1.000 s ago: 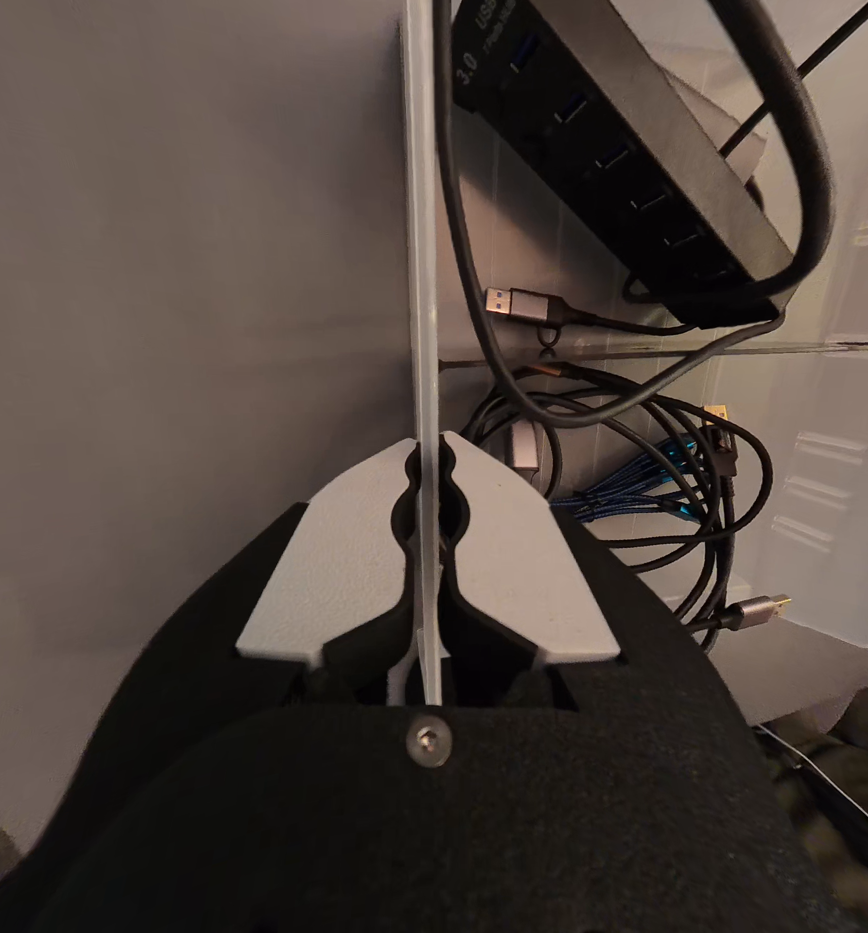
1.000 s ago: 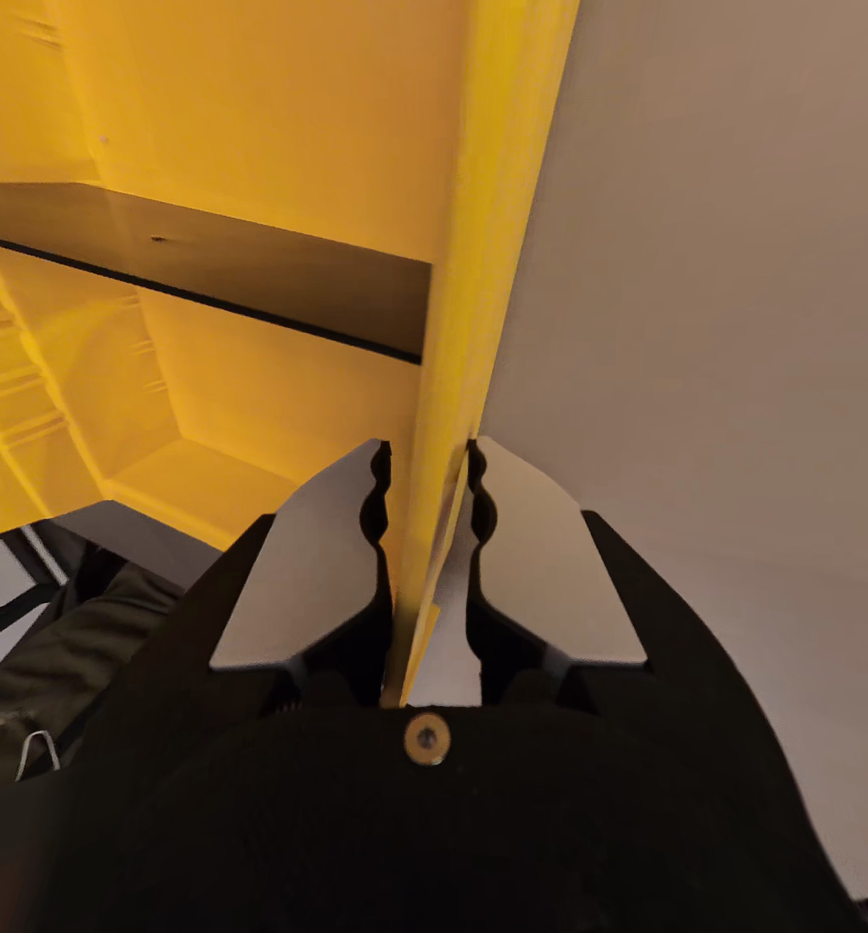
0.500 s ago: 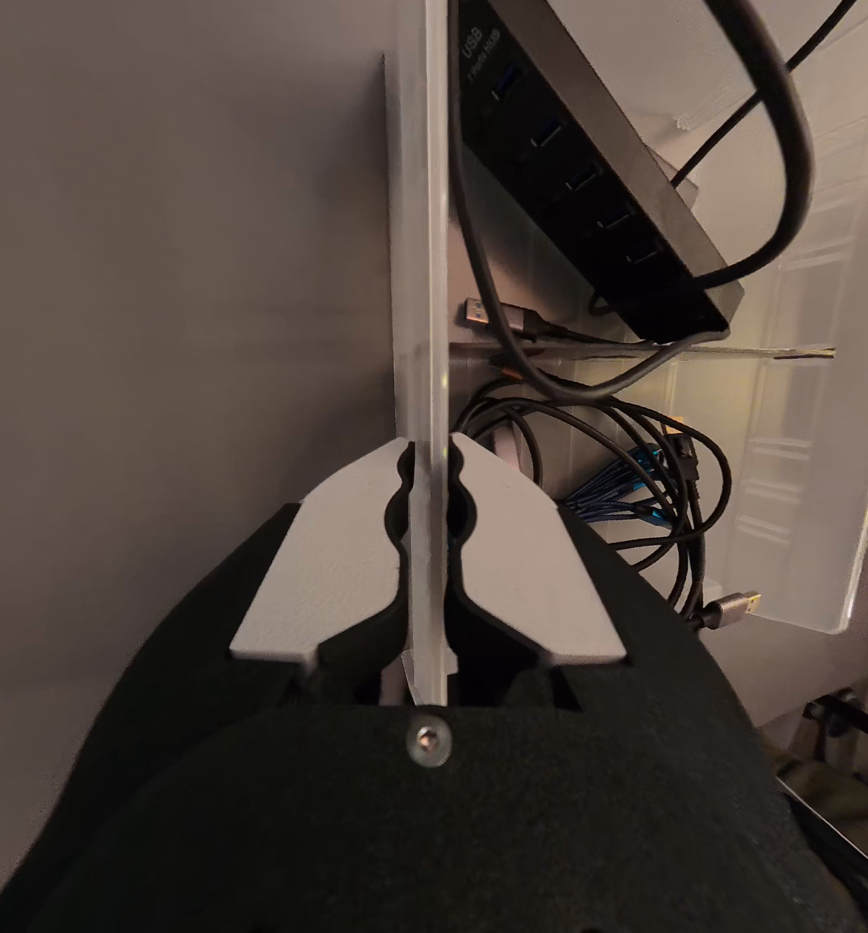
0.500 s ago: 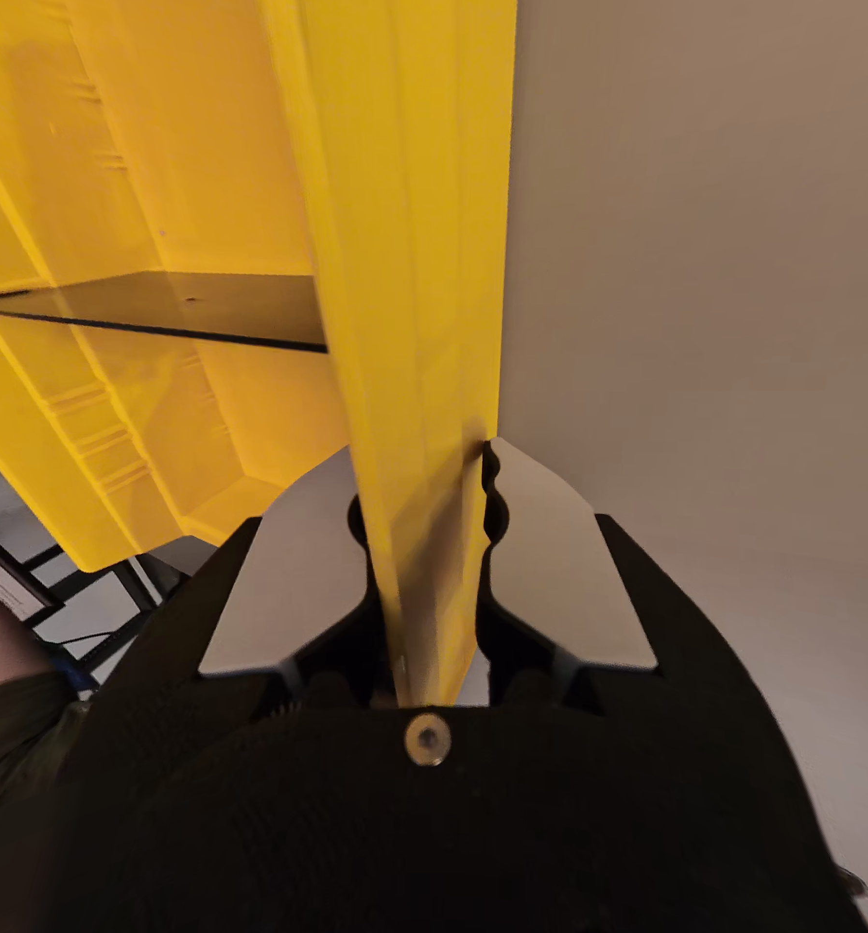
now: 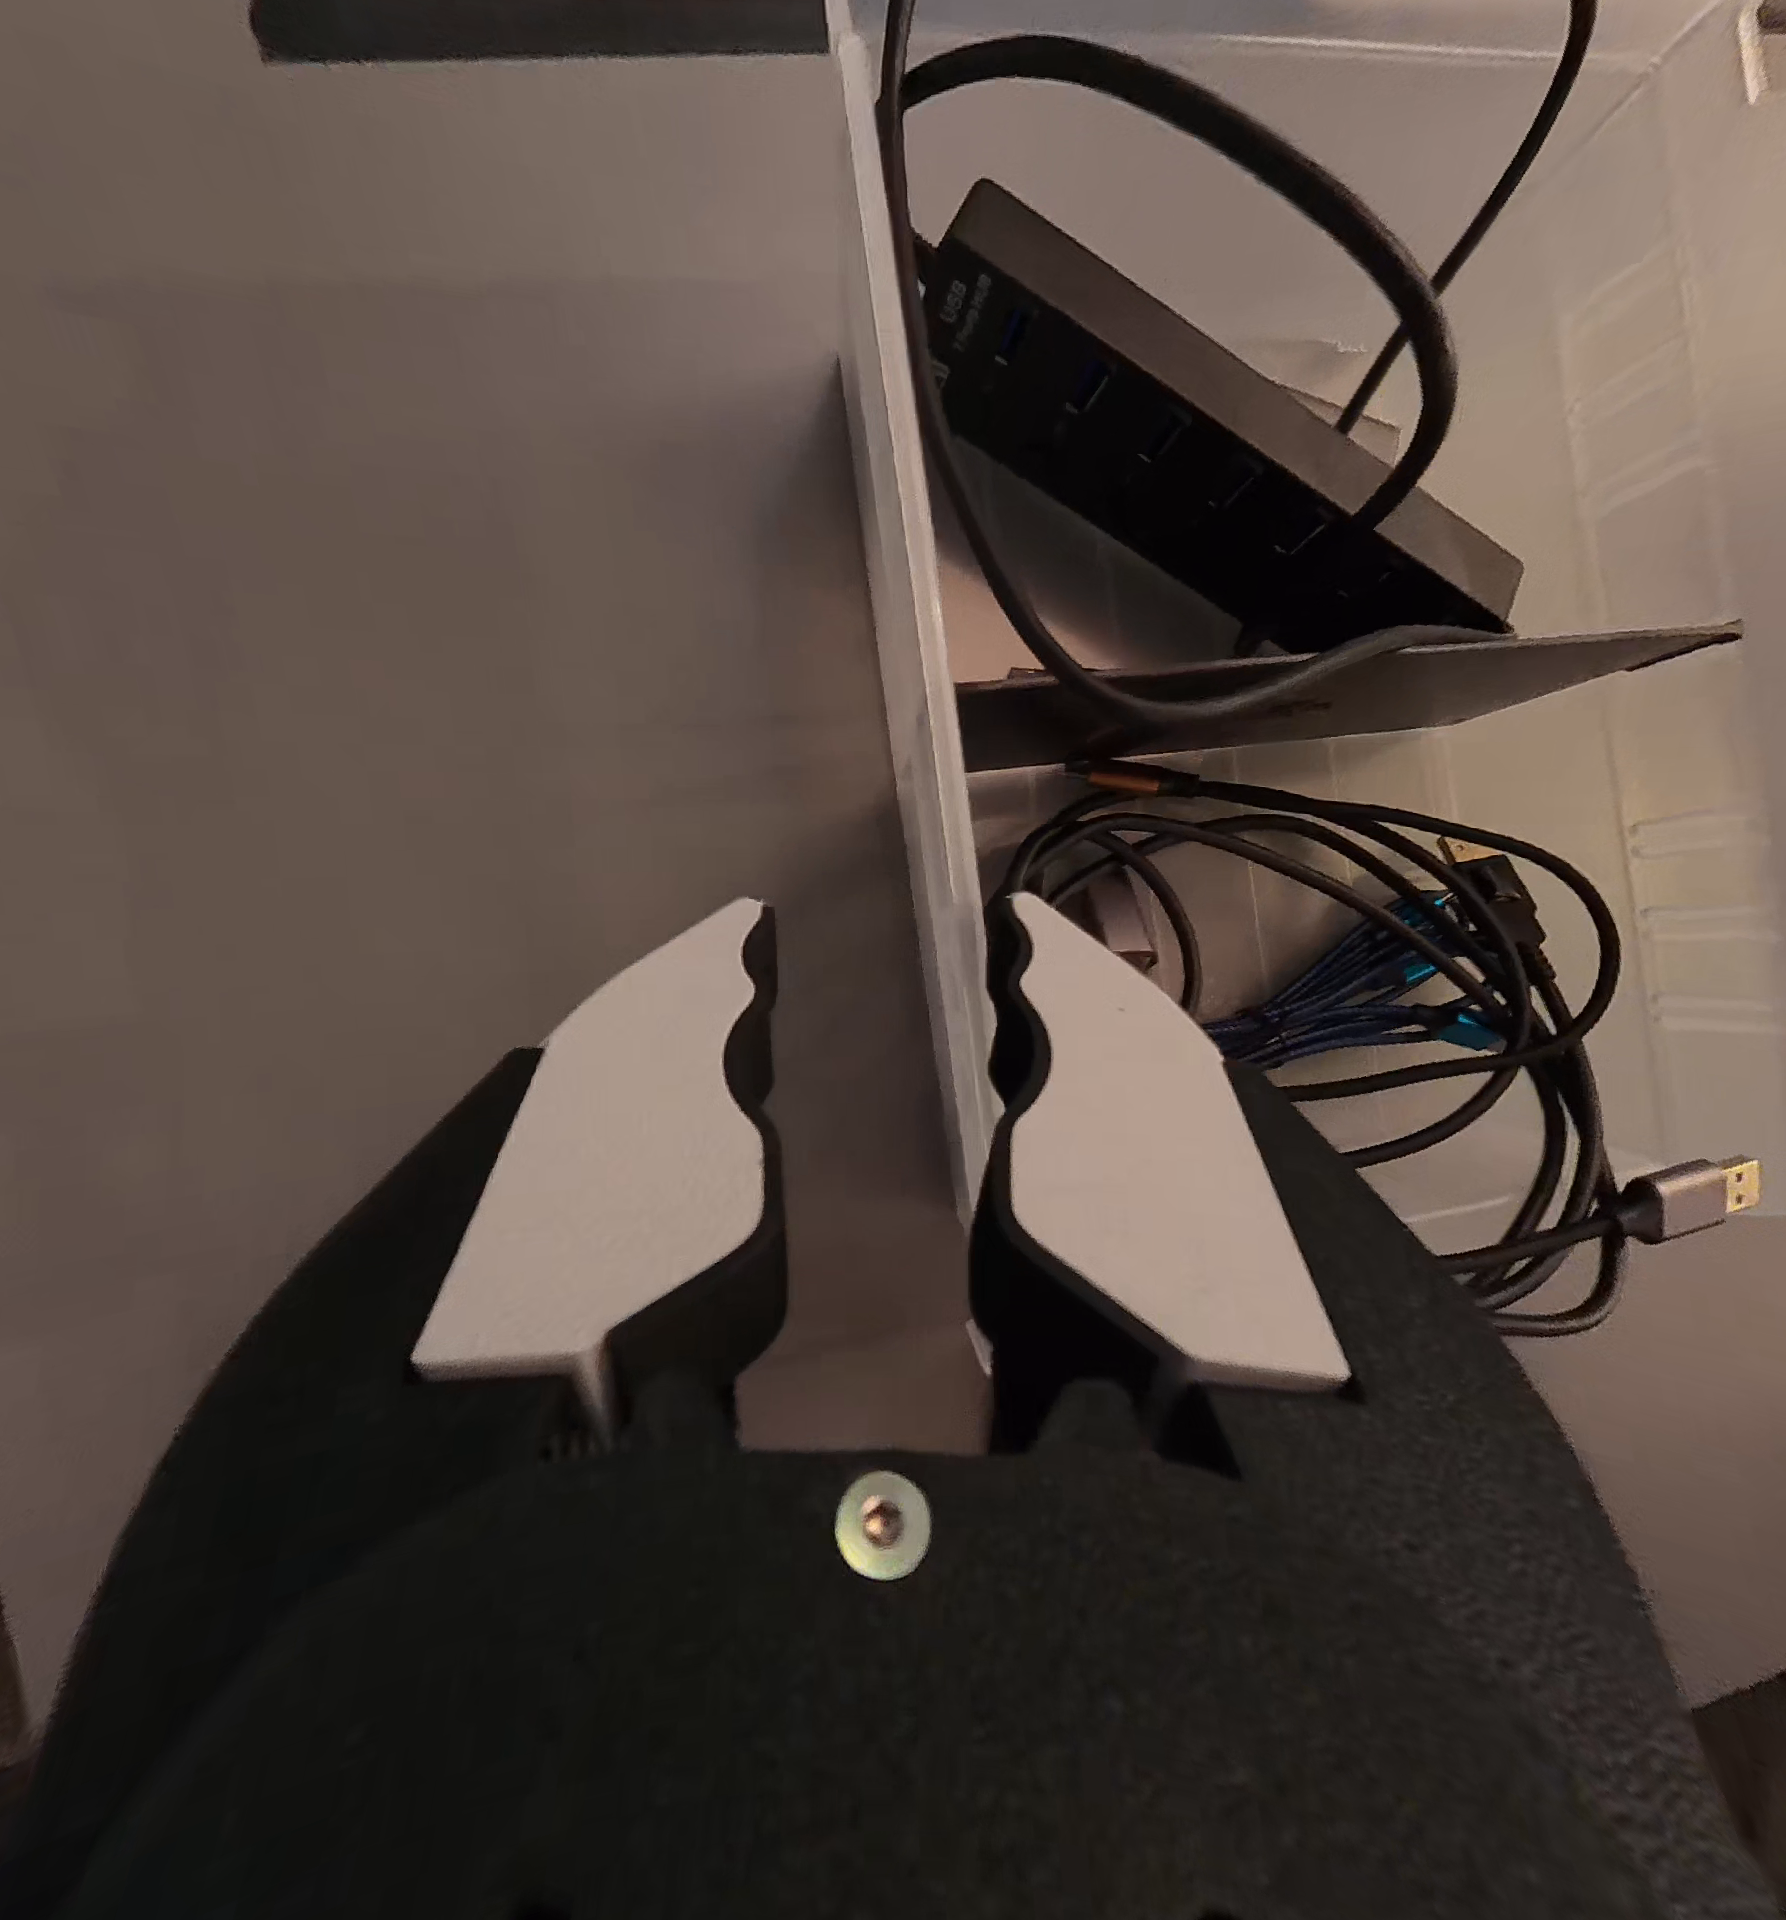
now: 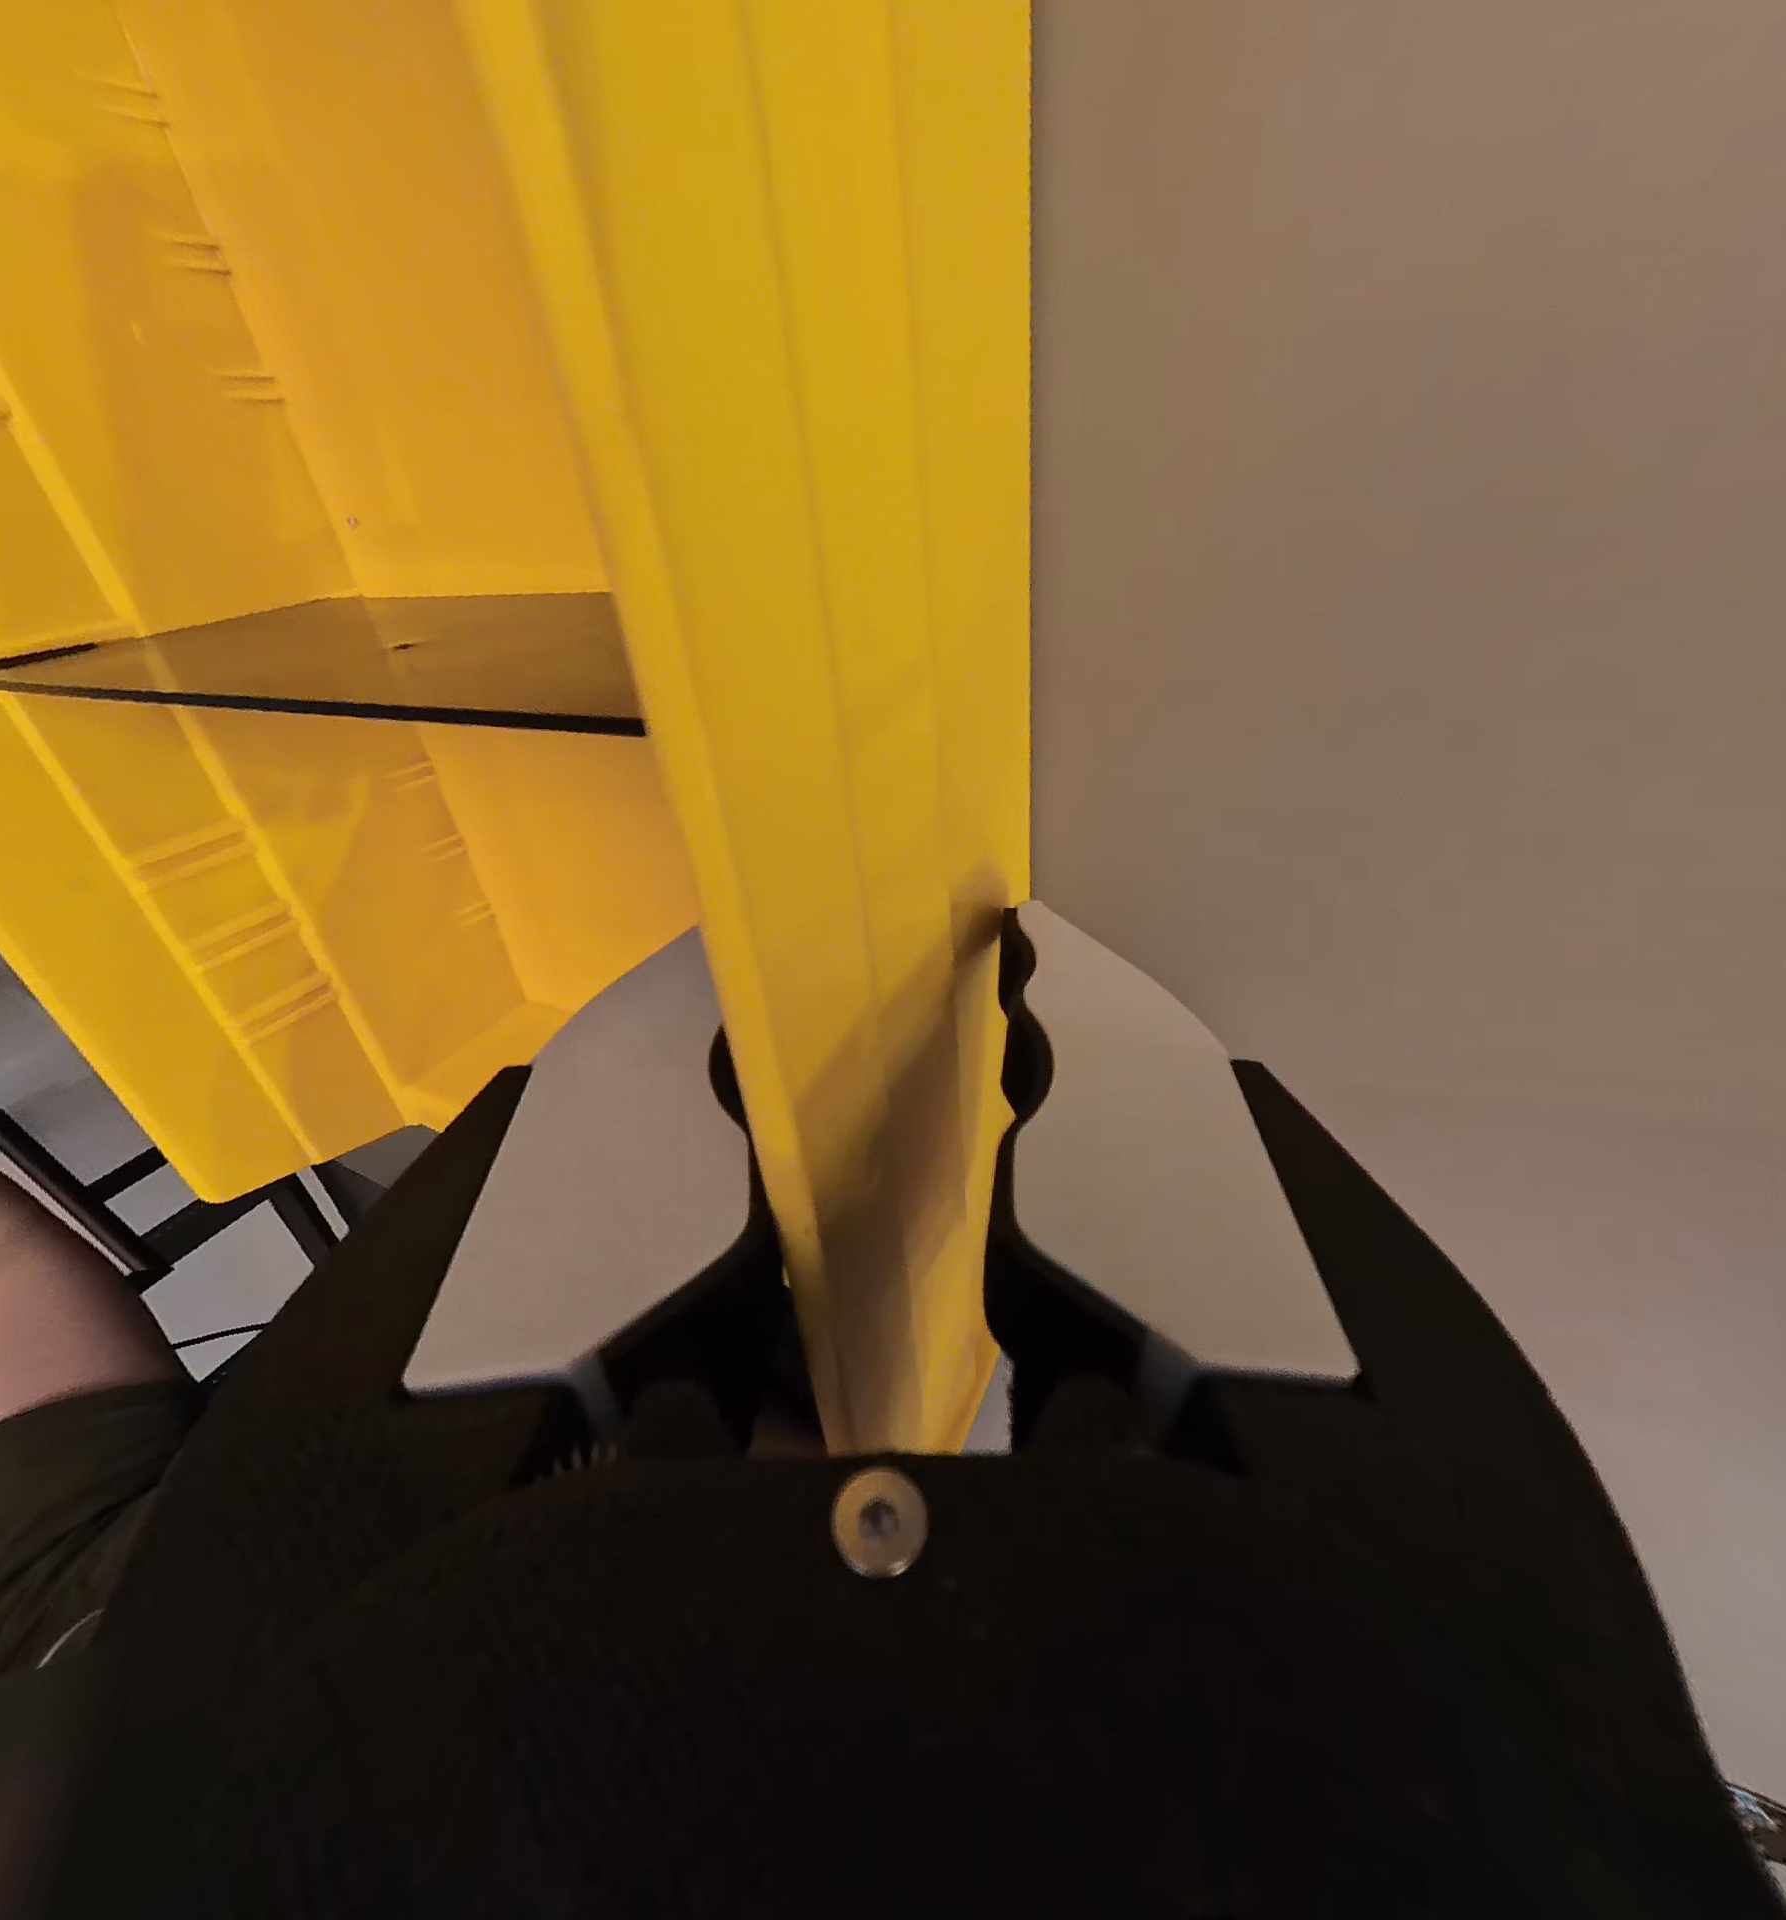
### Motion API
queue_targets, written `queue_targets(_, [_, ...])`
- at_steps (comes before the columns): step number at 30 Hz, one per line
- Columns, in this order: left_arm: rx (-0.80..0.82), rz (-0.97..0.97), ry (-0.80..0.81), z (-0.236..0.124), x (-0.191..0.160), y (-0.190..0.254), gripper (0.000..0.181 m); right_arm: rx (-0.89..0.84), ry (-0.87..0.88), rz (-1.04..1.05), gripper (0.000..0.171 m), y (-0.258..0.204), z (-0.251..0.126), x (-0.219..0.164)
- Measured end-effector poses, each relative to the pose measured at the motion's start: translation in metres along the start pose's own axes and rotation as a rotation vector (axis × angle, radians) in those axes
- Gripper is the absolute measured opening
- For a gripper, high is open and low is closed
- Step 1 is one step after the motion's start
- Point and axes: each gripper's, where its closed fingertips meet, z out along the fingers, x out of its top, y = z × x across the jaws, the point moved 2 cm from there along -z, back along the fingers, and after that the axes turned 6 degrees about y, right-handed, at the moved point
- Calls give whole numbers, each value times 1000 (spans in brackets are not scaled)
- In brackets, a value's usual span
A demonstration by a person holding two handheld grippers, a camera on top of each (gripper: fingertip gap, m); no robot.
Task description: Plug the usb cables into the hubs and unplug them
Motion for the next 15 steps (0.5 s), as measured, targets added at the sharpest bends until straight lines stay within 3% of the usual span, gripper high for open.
queue_targets(15, [3, 43, 14, -3, -3, 1, 40, -26, -81, 15, 53, 2, 6, -14])
